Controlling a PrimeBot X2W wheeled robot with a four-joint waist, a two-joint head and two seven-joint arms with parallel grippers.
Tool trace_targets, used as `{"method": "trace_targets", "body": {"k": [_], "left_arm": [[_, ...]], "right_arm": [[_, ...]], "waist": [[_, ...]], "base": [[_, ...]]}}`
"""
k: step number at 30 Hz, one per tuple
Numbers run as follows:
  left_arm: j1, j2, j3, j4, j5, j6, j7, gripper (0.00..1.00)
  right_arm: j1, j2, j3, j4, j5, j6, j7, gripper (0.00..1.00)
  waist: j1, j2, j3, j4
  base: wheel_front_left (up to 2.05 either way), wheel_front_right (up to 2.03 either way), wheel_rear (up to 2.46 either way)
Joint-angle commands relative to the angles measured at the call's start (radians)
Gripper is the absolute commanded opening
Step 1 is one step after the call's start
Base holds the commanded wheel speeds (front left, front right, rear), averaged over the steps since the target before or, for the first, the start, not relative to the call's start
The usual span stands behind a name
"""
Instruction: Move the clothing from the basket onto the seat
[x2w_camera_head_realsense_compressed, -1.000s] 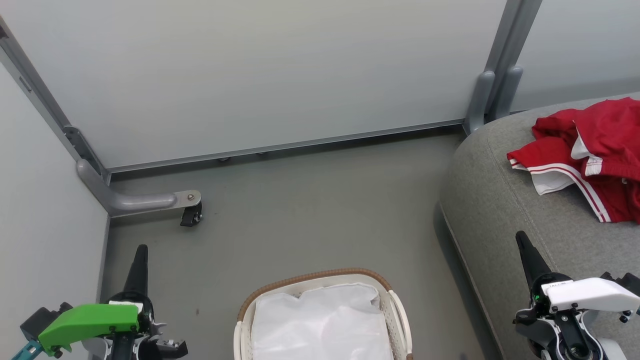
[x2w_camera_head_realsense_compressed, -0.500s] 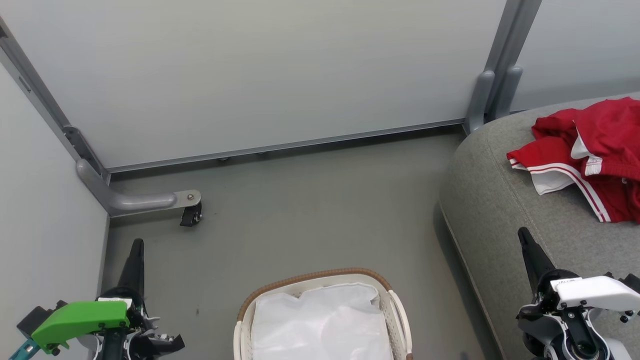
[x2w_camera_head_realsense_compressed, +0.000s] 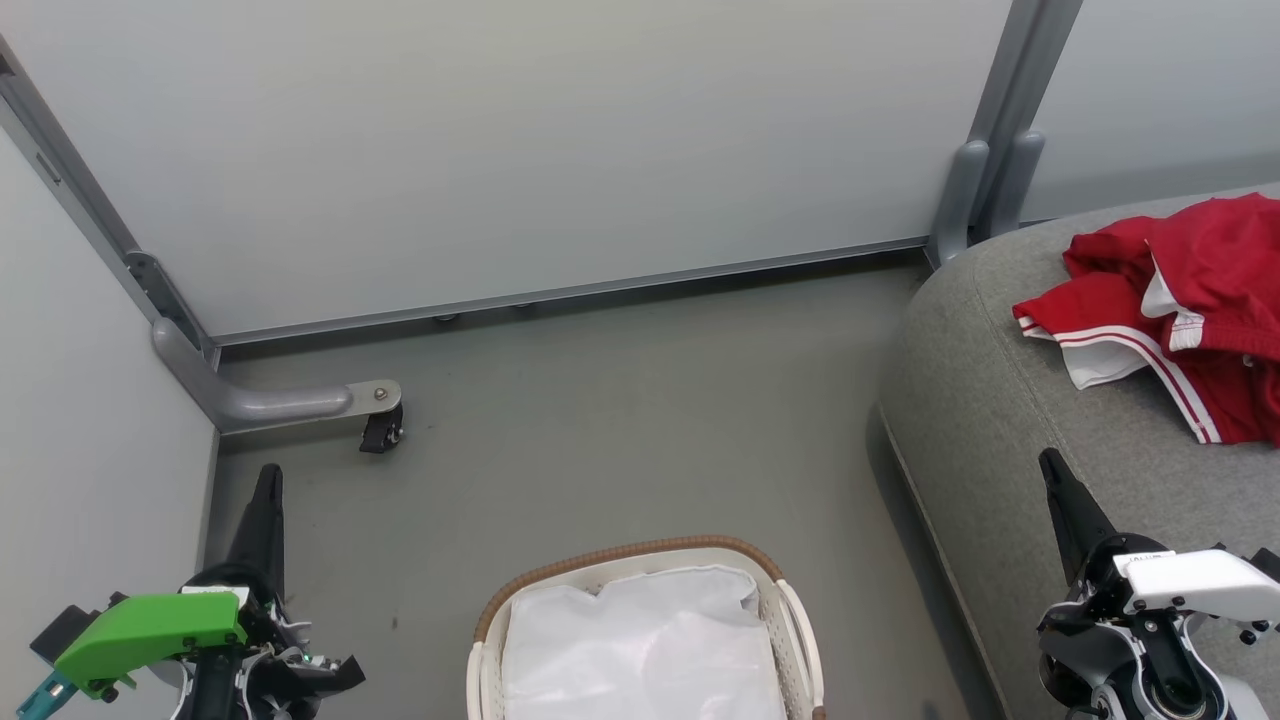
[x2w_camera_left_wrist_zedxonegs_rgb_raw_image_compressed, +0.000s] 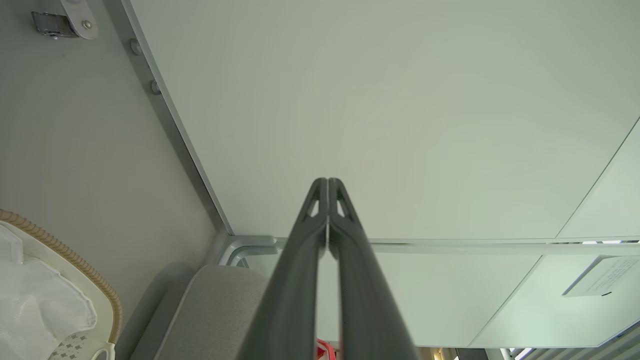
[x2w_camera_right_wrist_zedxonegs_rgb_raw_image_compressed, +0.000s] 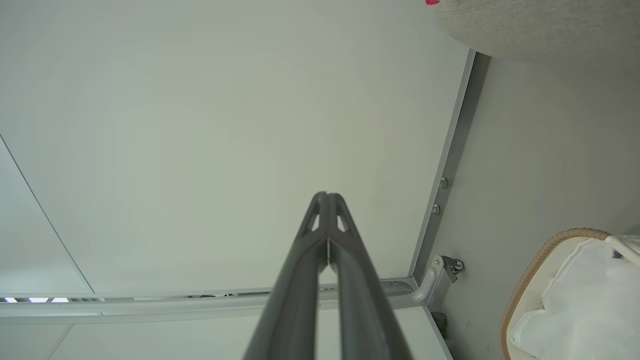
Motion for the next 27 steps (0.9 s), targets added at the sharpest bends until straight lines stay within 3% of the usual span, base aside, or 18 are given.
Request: {"method": "trace_targets", "body": {"k": [1, 27], "left_arm": [[-0.010, 0.004, 0.005, 0.001, -0.002, -0.007, 0.001, 0.00], [-0.011, 0.000, 0.009, 0.001, 0.004, -0.007, 0.006, 0.00]], "right_arm": [[-0.009, -0.006, -0.002, -0.004, 0.003, 0.000, 0.003, 0.00], [-0.009, -0.006, -0.002, -0.004, 0.003, 0.000, 0.003, 0.00]], "waist": [[0.0000, 0.0000, 0.000, 0.000], [0.0000, 0.0000, 0.000, 0.000]], "base": [[0.00, 0.00, 0.00], [0.00, 0.00, 0.00]]}}
